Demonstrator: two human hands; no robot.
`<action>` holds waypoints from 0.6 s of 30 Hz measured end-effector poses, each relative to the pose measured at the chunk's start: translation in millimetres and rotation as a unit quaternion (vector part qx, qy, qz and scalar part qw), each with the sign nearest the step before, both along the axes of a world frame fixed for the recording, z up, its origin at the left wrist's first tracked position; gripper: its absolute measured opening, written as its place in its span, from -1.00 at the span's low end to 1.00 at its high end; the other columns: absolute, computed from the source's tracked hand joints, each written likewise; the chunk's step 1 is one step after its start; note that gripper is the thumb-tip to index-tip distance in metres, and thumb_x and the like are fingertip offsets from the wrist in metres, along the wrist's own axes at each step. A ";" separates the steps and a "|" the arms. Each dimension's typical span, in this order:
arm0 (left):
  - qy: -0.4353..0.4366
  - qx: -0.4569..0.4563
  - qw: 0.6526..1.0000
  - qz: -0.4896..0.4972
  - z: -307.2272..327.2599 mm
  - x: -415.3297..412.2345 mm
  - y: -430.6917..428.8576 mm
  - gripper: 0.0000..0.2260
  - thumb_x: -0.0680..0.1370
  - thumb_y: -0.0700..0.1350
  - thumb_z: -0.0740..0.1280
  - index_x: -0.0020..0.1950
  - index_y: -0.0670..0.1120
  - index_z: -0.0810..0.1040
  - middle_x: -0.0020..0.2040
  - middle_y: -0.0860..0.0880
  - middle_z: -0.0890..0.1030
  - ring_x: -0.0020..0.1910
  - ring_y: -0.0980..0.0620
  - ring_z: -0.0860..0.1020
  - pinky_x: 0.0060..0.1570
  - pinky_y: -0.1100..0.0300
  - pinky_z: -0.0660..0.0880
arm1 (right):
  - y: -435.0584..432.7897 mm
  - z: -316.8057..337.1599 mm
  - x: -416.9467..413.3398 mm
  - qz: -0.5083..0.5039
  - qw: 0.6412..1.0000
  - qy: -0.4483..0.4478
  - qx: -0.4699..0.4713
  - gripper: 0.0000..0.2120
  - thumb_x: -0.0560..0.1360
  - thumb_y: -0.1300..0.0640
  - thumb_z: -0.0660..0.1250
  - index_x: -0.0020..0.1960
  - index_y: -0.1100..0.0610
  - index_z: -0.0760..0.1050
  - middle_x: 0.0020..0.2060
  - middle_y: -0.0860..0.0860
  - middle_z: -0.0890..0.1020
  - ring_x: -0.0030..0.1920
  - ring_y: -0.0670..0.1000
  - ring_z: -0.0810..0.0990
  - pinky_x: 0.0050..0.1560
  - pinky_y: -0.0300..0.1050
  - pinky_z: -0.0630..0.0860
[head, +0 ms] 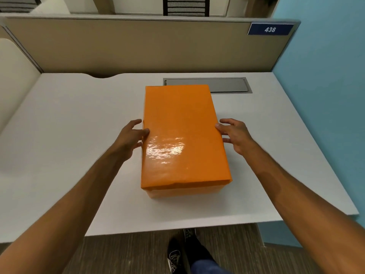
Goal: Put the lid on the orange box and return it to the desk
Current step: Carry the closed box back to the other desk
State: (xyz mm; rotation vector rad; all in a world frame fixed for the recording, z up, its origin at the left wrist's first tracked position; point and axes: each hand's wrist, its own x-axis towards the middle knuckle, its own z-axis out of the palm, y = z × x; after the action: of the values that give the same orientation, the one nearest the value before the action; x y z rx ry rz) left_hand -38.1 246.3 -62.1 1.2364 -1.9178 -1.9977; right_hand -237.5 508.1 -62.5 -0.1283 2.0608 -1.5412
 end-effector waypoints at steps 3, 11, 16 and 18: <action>-0.007 -0.002 1.000 0.003 -0.6 -20.7 -13.4 -0.48 0.59 -0.08 0.34 0.52 0.02 0.28 0.38 -0.10 0.45 0.25 -0.15 0.49 0.16 -0.09 0.44 | -15.7 -0.8 -16.7 -0.003 1.000 0.007 0.000 -0.58 0.55 0.07 0.39 0.37 0.15 0.47 0.18 0.12 0.63 0.13 0.14 0.63 0.15 0.14 0.59; -0.032 -0.061 0.998 0.007 4.5 -76.2 -46.1 -0.52 0.60 0.11 0.27 0.46 -0.10 0.39 0.37 -0.11 0.50 0.23 -0.10 0.49 0.16 -0.07 0.45 | -65.8 -0.2 -73.5 0.011 1.000 -0.002 0.009 -0.73 0.57 -0.03 0.34 0.13 0.15 0.57 0.07 0.12 0.67 0.04 0.12 0.65 -0.01 0.06 0.60; -0.028 -0.031 0.999 0.025 6.9 -102.5 -63.1 -0.52 0.62 0.13 0.22 0.48 -0.06 0.36 0.42 -0.11 0.46 0.35 -0.19 0.45 0.33 -0.21 0.39 | -91.2 2.4 -101.1 0.026 0.999 -0.001 0.027 -0.73 0.57 -0.09 0.32 0.04 0.12 0.57 -0.07 0.04 0.66 0.00 0.11 0.64 -0.15 -0.02 0.55; -0.028 -0.030 0.998 0.042 4.8 -108.2 -67.1 -0.55 0.61 0.13 0.24 0.44 -0.06 0.39 0.39 -0.11 0.48 0.32 -0.19 0.48 0.30 -0.19 0.42 | -98.0 2.1 -108.2 0.023 0.999 0.001 0.033 -0.69 0.57 -0.10 0.32 0.06 0.16 0.58 -0.06 0.06 0.67 -0.01 0.12 0.65 -0.12 0.02 0.55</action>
State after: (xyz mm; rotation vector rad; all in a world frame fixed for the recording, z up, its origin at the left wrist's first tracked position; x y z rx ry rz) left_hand -146.3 179.2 -57.3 1.3491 -1.9013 -1.8700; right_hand -345.6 410.1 -60.4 -0.1523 2.0930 -1.4438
